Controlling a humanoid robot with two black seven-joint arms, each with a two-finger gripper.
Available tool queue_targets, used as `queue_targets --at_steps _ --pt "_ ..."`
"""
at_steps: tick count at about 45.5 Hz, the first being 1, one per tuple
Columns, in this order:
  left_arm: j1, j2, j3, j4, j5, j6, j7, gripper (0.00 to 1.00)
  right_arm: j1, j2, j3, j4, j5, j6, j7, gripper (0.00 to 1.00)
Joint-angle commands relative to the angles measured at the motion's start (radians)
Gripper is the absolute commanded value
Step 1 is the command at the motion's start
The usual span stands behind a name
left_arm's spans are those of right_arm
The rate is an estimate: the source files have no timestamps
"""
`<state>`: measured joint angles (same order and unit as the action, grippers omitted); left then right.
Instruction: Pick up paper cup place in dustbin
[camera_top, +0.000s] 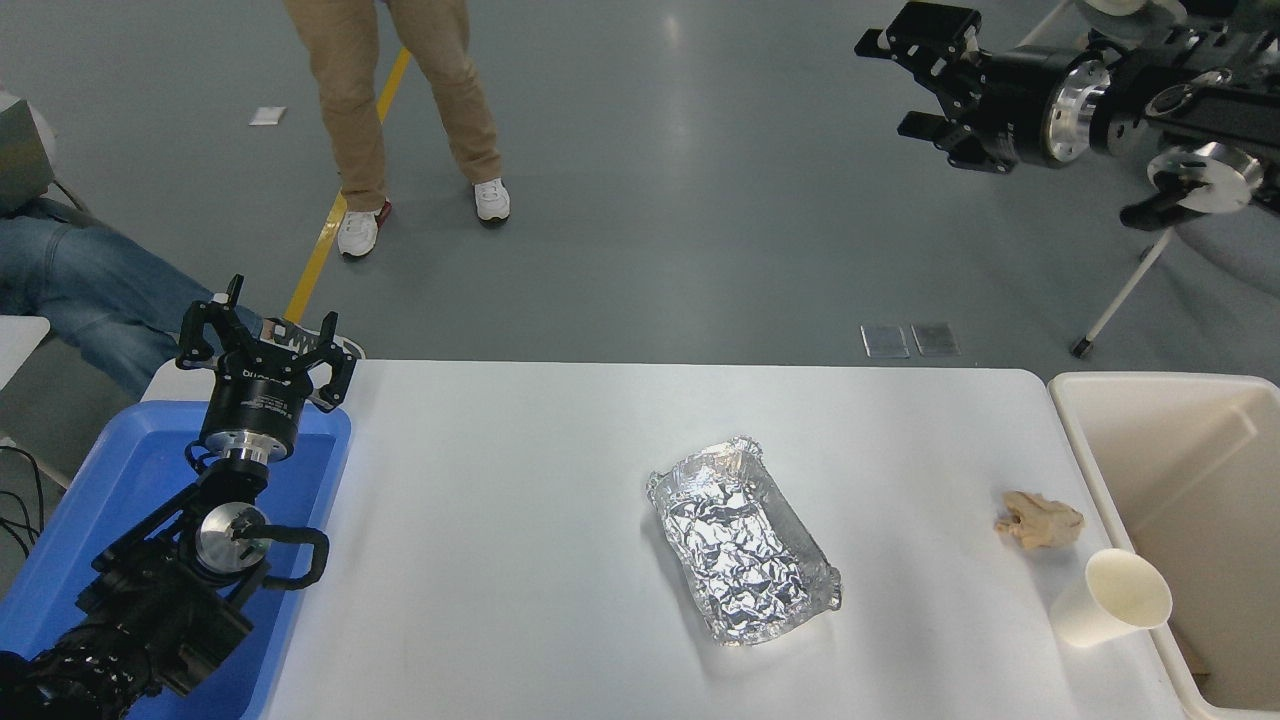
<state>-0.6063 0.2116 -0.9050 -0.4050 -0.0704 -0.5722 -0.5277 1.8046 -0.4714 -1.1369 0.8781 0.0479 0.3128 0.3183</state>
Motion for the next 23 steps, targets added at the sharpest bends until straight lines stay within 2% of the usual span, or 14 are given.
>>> queue_targets --at_steps 1,17,23 --pt "0.000 0.000 0.000 0.000 0.000 0.000 0.000 0.99 0.042 0.019 -0.221 0.030 0.000 0.023 -0.001 1.00" --pt "0.000 0.002 0.000 0.000 0.000 0.000 0.000 0.99 0.119 0.013 -0.211 0.179 0.000 0.213 0.002 1.00" --pt "0.000 0.000 0.000 0.000 0.000 0.000 0.000 0.99 0.134 0.013 -0.211 0.245 -0.002 0.239 0.002 1.00"
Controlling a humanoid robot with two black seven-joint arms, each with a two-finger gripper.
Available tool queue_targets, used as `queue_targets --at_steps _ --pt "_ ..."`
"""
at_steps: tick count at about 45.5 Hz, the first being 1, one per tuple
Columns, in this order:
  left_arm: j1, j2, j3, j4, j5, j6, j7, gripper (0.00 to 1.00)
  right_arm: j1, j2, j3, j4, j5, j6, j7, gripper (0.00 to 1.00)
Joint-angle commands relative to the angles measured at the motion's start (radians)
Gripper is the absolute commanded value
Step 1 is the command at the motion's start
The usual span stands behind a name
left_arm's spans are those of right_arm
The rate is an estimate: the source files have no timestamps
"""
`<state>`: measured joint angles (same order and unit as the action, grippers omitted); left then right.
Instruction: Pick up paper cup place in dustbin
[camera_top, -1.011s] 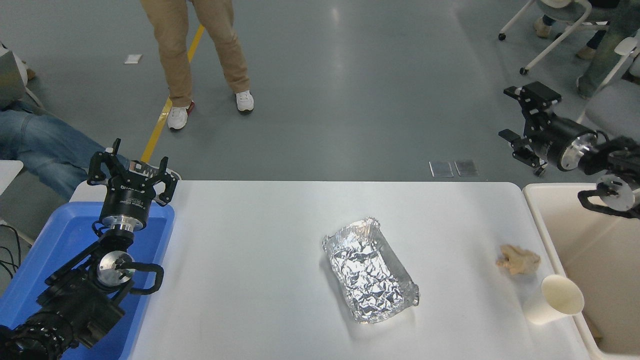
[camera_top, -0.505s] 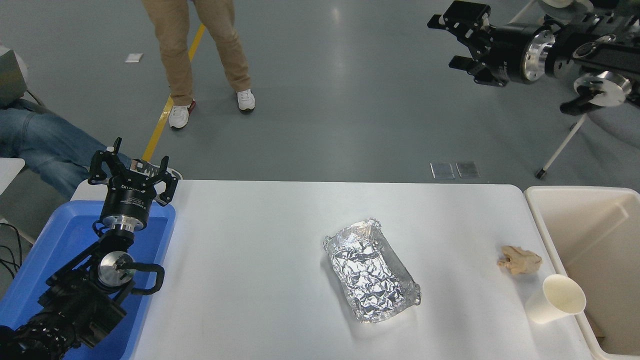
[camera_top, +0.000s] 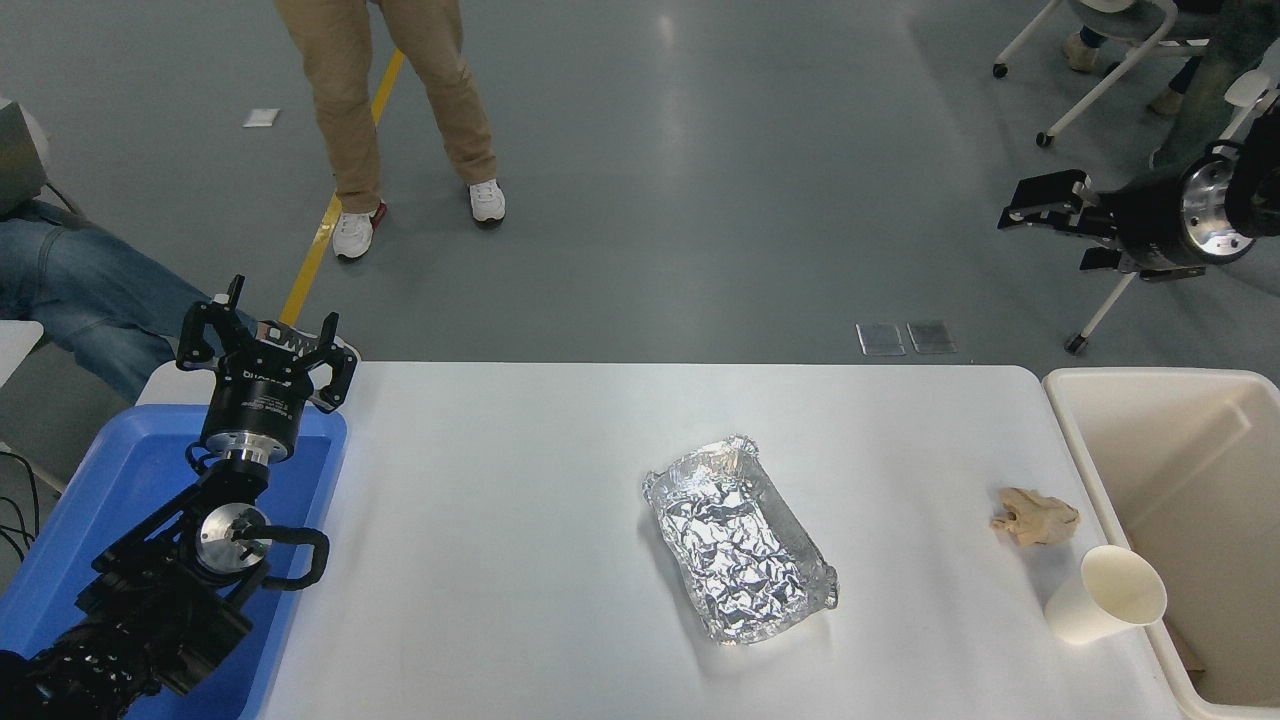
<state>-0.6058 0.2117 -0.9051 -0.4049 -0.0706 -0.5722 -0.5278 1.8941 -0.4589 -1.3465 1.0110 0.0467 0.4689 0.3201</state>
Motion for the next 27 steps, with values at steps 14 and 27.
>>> queue_targets --at_steps 14,27 --pt "0.000 0.000 0.000 0.000 0.000 0.000 0.000 0.99 0.052 0.002 -0.013 0.199 -0.136 0.086 -0.001 1.00" --pt "0.000 0.000 0.000 0.000 0.000 0.000 0.000 0.99 0.052 -0.009 -0.062 0.270 -0.422 0.054 -0.001 1.00"
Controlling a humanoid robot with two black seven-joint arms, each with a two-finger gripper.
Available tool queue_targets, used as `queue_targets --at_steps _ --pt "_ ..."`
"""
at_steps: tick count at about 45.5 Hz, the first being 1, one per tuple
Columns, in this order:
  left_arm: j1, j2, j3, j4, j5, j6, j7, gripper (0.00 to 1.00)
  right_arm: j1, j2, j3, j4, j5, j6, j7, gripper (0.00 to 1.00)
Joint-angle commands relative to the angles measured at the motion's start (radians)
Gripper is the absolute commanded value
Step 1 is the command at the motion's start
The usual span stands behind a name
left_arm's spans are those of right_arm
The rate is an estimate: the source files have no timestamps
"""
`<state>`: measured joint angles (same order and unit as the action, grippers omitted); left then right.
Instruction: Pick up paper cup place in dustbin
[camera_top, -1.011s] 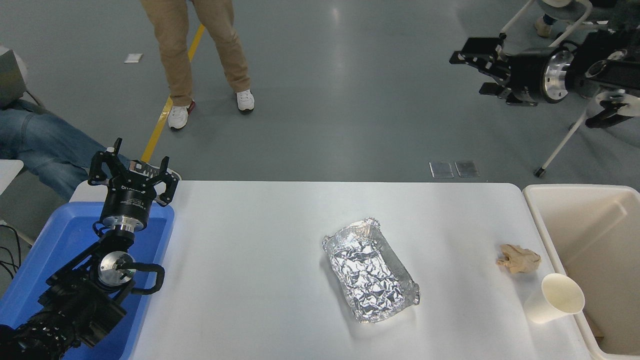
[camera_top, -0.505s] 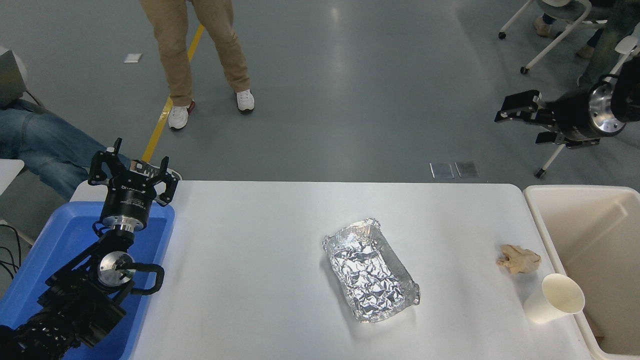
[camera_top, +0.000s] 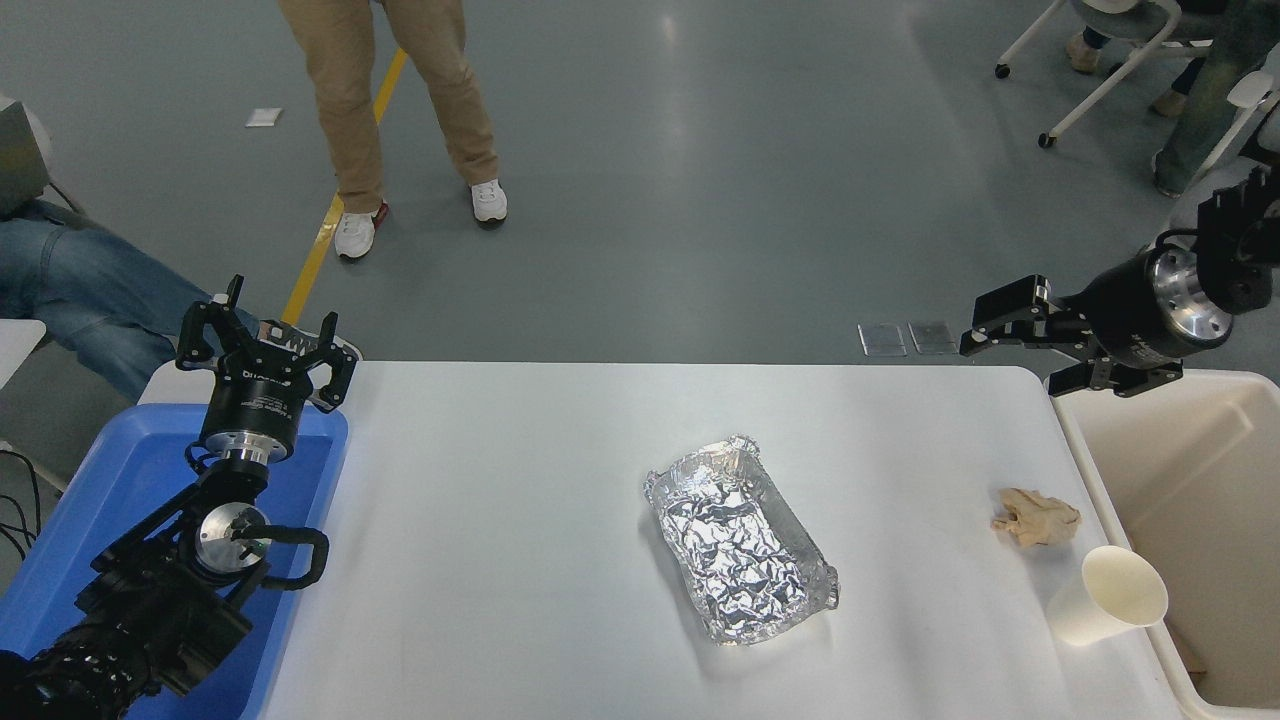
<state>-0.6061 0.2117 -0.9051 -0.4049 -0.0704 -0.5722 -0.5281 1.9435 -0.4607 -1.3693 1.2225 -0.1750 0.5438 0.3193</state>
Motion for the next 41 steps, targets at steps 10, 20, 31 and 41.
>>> queue_targets --at_steps 10,20,31,41 --pt "0.000 0.000 0.000 0.000 0.000 0.000 0.000 0.99 0.005 -0.009 -0.067 0.072 -0.340 -0.047 0.000 1.00" --pt "0.000 0.000 0.000 0.000 0.000 0.000 0.000 0.99 -0.003 -0.009 -0.065 0.072 -0.348 -0.047 0.000 1.00" --pt "0.000 0.000 0.000 0.000 0.000 0.000 0.000 0.99 -0.027 -0.032 -0.065 0.068 -0.348 -0.061 0.000 1.00" --pt "0.000 0.000 0.000 0.000 0.000 0.000 0.000 0.99 -0.133 -0.088 -0.070 0.051 -0.353 -0.125 0.000 1.00"
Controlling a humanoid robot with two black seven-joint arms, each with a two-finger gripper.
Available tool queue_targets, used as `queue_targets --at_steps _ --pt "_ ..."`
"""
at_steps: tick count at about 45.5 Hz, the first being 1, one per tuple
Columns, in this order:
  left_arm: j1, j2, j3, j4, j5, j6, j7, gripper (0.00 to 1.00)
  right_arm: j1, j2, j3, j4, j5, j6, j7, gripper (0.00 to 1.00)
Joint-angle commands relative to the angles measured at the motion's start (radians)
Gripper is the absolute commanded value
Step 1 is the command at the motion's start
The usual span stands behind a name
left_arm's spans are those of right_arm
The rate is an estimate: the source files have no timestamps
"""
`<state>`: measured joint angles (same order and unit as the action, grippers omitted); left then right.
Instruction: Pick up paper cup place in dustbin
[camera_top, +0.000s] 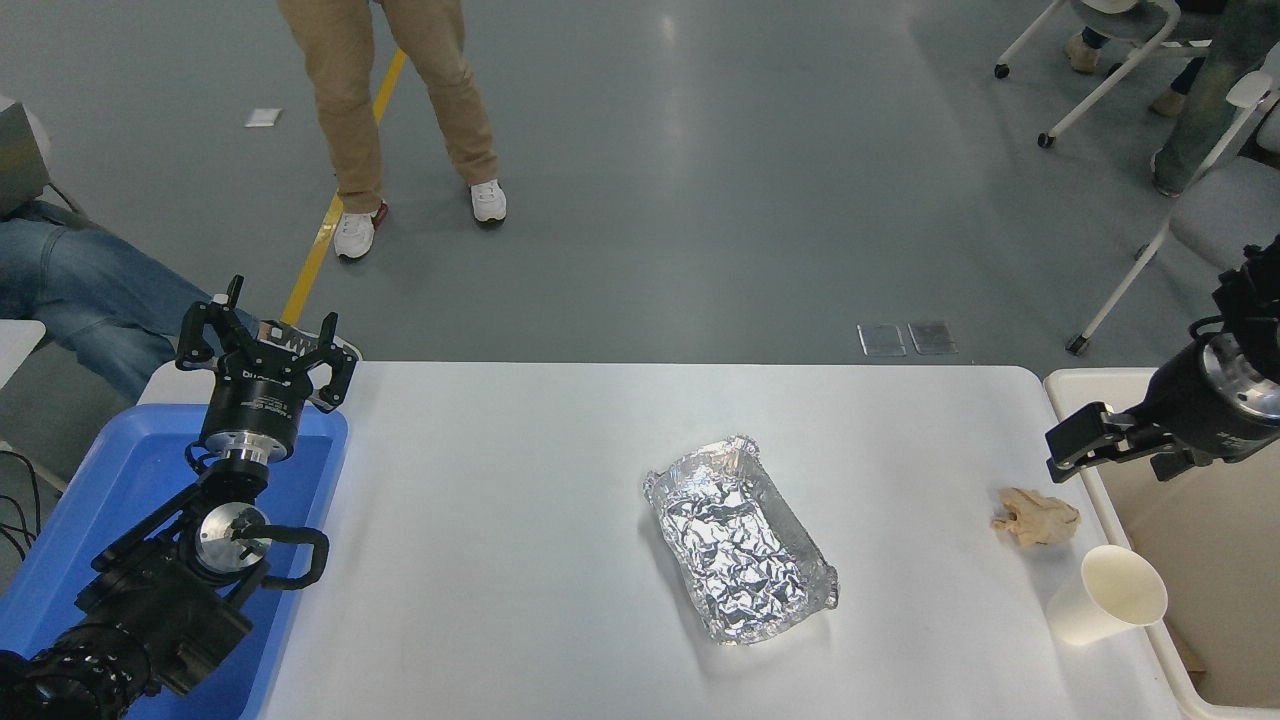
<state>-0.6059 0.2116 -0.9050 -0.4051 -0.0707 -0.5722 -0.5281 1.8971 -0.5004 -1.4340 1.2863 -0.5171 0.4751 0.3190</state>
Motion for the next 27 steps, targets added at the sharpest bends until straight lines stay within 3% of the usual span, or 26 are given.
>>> queue_targets --at_steps 1,27 --pt "0.000 0.000 0.000 0.000 0.000 0.000 0.000 0.99 -0.101 -0.055 -0.005 -0.021 -0.011 -0.065 0.000 1.00" --pt "0.000 0.000 0.000 0.000 0.000 0.000 0.000 0.99 -0.366 -0.179 0.041 -0.168 -0.011 -0.210 0.009 1.00"
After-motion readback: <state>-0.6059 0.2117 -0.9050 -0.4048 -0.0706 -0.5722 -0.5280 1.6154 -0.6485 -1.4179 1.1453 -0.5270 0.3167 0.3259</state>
